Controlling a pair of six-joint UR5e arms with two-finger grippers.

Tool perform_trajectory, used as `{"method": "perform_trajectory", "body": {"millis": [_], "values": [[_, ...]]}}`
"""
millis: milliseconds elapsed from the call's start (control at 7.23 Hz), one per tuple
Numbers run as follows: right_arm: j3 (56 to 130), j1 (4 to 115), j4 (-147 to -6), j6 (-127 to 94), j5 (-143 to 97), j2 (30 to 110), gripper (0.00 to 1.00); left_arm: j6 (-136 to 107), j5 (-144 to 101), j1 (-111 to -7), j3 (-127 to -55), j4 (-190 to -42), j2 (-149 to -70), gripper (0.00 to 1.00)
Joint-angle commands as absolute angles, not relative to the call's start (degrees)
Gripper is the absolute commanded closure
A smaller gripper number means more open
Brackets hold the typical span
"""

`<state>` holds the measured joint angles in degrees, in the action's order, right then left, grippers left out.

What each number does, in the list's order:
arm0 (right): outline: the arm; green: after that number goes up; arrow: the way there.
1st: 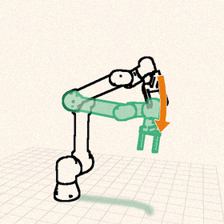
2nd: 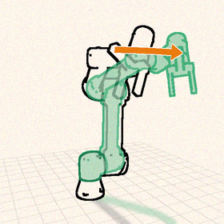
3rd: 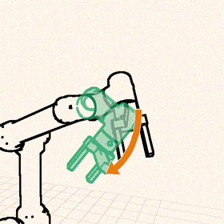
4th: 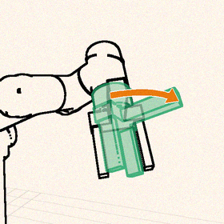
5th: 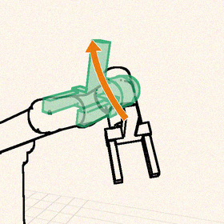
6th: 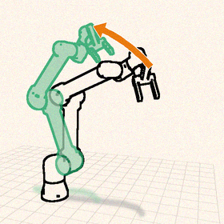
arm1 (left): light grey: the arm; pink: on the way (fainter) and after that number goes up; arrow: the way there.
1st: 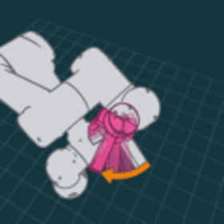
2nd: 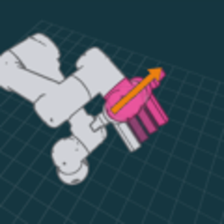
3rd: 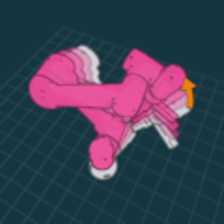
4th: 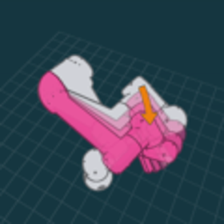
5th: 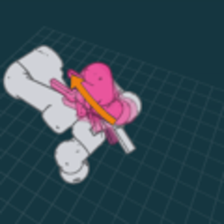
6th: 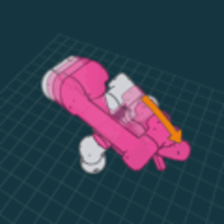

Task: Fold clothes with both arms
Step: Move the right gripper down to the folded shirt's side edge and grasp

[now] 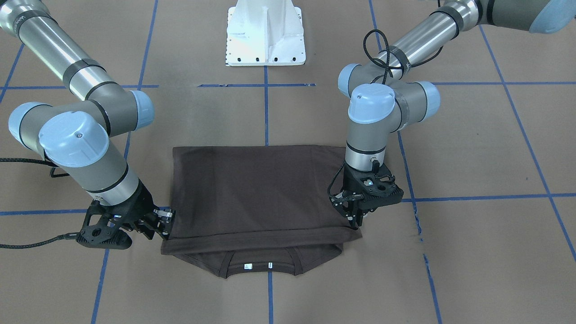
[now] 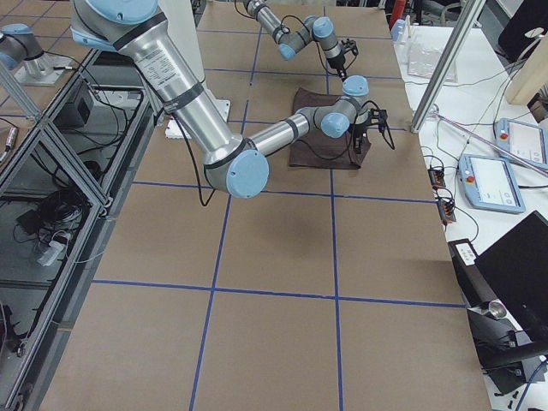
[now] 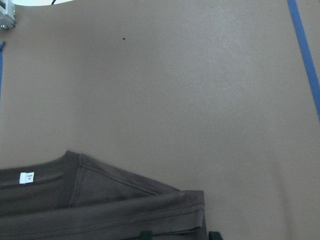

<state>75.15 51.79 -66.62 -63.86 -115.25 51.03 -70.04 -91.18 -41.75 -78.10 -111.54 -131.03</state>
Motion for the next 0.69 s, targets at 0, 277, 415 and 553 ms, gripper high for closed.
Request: {"method": "perform_trajectory", "body": {"millis": [0,277,415,553], "values": [[77.8,51.8,-66.8,-64.1,-118.6,52.1,0.00,-69.1,-91.8,-41.8,-78.7,-111.4,-130.6,0.00],[89.0,49.2,-67.4,-66.9,-120.3,62.2,0.00,-69.0,-91.8,-41.9,-82.1,-110.3,-129.6,0.00],[93.6,46.5,-67.3,-71.1,-119.5,66.5,0.00,-69.1,-92.6,-41.9,-84.0,-110.4,-128.2,0.00],[94.2,43.2,-67.2,-73.0,-116.7,67.8,0.00,-69.1,-93.4,-41.8,-84.1,-110.4,-128.1,0.00]]}}
